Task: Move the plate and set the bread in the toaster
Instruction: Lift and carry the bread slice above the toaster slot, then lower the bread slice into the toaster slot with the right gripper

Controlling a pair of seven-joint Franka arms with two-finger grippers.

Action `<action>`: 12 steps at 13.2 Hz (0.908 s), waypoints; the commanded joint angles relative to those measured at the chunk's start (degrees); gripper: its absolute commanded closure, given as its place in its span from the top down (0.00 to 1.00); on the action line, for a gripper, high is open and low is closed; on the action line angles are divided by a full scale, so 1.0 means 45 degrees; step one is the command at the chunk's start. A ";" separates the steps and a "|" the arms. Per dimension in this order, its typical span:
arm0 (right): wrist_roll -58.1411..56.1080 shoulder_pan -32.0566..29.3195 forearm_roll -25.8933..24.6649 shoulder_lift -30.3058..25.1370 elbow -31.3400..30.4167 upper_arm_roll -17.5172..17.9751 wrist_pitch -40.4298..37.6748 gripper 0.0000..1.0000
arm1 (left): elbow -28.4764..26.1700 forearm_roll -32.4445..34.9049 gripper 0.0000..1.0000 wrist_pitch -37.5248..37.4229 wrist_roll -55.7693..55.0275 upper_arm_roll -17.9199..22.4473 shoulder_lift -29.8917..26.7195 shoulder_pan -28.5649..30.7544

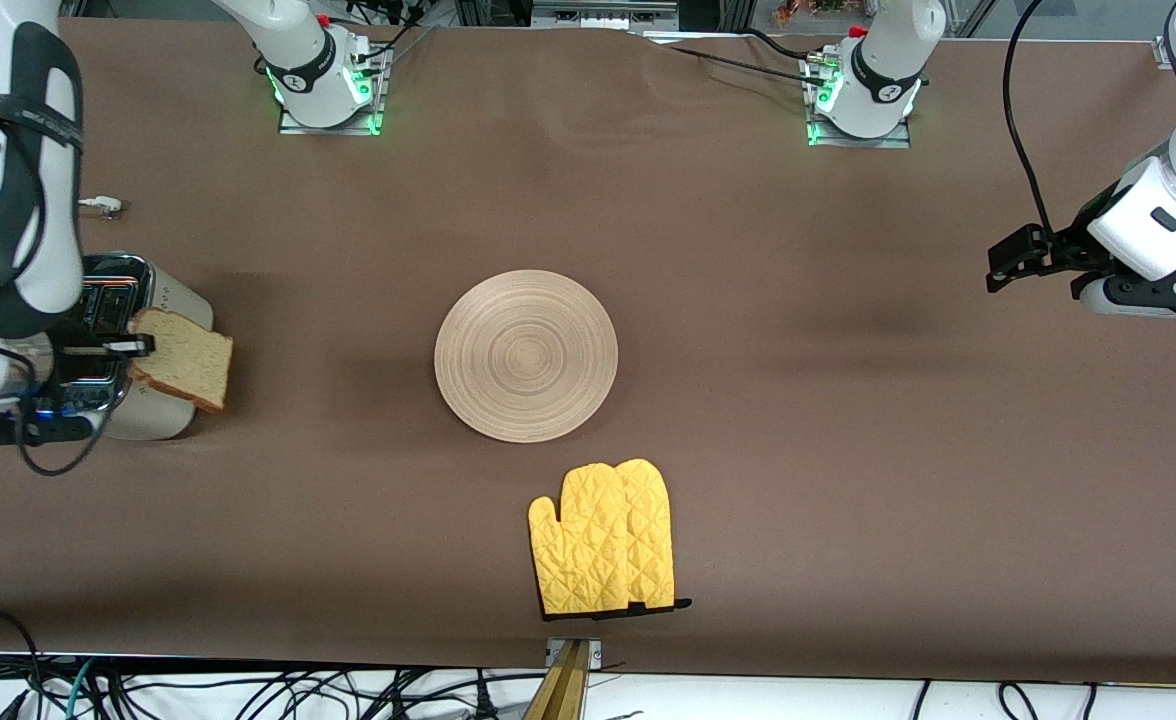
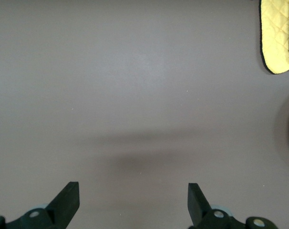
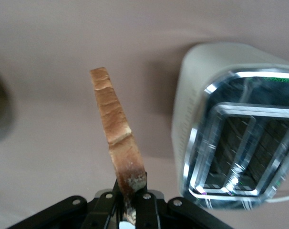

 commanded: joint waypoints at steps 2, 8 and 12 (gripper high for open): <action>-0.0161 0.0112 -0.1471 -0.0699 -0.0041 -0.0370 -0.0592 0.00 | 0.0218 -0.0071 1.00 -0.0175 0.0031 -0.0042 0.0064 0.0018; -0.1019 0.0014 -0.2296 -0.0643 -0.0041 -0.1773 -0.0358 0.00 | 0.0218 -0.0071 1.00 -0.0175 0.0031 -0.0042 0.0064 0.0018; -0.1255 -0.0221 -0.2276 -0.0292 -0.0100 -0.1834 -0.0006 0.00 | 0.0218 -0.0071 1.00 -0.0175 0.0031 -0.0042 0.0064 0.0018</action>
